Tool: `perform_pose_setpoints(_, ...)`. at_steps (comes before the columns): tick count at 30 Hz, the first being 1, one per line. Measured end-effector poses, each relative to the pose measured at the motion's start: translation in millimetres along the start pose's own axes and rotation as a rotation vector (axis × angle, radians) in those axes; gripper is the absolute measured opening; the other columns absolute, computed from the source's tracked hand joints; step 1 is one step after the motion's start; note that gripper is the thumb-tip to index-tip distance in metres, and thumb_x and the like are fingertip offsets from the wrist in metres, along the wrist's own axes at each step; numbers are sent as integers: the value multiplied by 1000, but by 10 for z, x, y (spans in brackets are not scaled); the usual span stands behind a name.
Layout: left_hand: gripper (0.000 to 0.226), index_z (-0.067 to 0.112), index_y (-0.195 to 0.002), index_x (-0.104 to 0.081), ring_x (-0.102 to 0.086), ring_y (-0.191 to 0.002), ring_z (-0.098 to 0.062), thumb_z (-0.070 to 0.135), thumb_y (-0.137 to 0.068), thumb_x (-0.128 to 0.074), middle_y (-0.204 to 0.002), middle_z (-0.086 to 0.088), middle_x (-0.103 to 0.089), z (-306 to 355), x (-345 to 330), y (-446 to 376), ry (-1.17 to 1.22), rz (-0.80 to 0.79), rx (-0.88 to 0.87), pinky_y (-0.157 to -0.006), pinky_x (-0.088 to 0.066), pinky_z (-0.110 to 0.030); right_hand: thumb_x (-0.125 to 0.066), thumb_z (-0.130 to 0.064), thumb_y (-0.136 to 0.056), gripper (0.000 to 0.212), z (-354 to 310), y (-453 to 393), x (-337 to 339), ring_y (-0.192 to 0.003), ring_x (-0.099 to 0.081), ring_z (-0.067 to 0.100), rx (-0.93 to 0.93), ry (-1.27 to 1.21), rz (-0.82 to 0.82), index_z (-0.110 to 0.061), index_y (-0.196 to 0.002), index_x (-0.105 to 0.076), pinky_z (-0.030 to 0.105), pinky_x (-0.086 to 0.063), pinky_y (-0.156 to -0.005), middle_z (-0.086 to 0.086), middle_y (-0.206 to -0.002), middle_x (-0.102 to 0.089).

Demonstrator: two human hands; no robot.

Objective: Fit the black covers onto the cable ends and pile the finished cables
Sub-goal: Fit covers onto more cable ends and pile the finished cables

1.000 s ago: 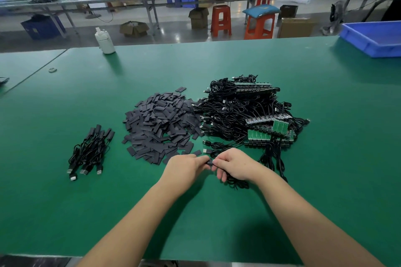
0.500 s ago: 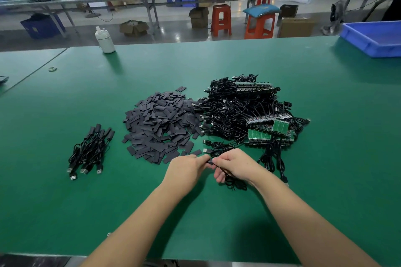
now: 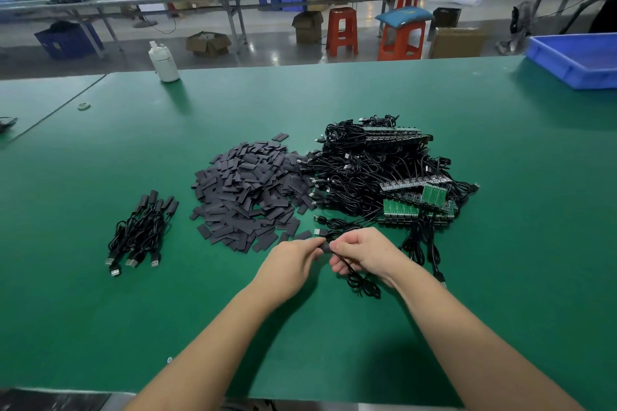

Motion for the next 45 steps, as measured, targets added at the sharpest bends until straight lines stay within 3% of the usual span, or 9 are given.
perform_pose_setpoints(5,16,24,-101,-70,-69,-59,-15,15,-97,-57,-79,7,-74,-90,77,-37,429,-35,190,-66,-56,-25,-65,-11,-96,9,71,-21,-12,-65,-72,15,14,23,-7,-7,-91,-71,23,-57,-60,8,-74,-75)
perform_pose_setpoints(9,12,34,-82,-69,-60,-61,1,27,-91,-67,-69,18,-69,-133,167,-53,258,-166,145,-65,-50,-24,-67,-10,-95,11,106,-36,-76,-63,-69,16,36,83,-39,-6,-87,-72,25,-57,-62,9,-72,-74)
perform_pose_setpoints(13,7,35,-94,-73,-59,-69,8,32,-90,-68,-73,28,-66,-83,207,-25,166,-268,63,-64,-43,-10,-68,-14,-94,11,101,-62,-143,-64,-68,16,65,86,-62,-6,-87,-72,23,-55,-60,9,-73,-74)
perform_pose_setpoints(21,7,41,-82,-69,-62,-75,5,36,-87,-72,-80,26,-69,-294,401,-7,174,-199,100,-68,-43,-12,-70,-33,-93,14,61,-53,-79,-90,-71,8,50,349,-155,-21,-99,-73,27,-54,-92,-6,-94,-78)
perform_pose_setpoints(28,10,13,-84,-77,-56,-65,-13,21,-78,-77,-77,-4,-65,-391,255,124,1318,-16,509,-61,-51,-23,-71,-17,-92,8,11,-81,-326,-84,-72,16,95,37,-111,-10,-96,-72,29,-57,-86,8,-94,-78)
perform_pose_setpoints(31,20,7,-96,-77,-61,-72,-14,21,-84,-70,-88,-6,-70,-367,137,193,1480,-27,539,-68,-54,-24,-70,-13,-93,4,33,-114,-530,-80,-72,14,110,-86,-74,-10,-95,-71,21,-55,-74,7,-90,-78)
perform_pose_setpoints(36,17,5,-96,-72,-68,-89,-25,20,-91,-65,-101,-16,-72,-450,215,249,1319,67,502,-83,-51,-34,-72,-28,-92,9,85,-200,-659,-84,-70,3,151,74,65,-20,-95,-74,23,-55,-82,-2,-92,-78)
perform_pose_setpoints(39,15,7,-96,-69,-72,-85,-29,19,-97,-59,-92,-15,-74,-711,445,270,1119,136,566,-77,-57,-35,-67,-41,-92,11,107,-212,-518,-71,-61,-10,170,302,282,-31,-89,-69,8,-43,-62,-16,-81,-69)
perform_pose_setpoints(45,18,15,-89,-73,-68,-76,-19,30,-93,-66,-84,-2,-75,-1483,984,286,324,220,683,-79,-55,-35,-55,-32,-99,15,375,-214,-301,-86,-55,4,249,675,514,-26,-101,-68,29,-50,-75,-17,-92,-57)
Point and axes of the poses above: each hand's wrist, its own y-axis away from the middle knuckle, its own x-axis out of the back of the hand, z = x × y, the point moved 3 cm from there along -y, towards the middle knuckle
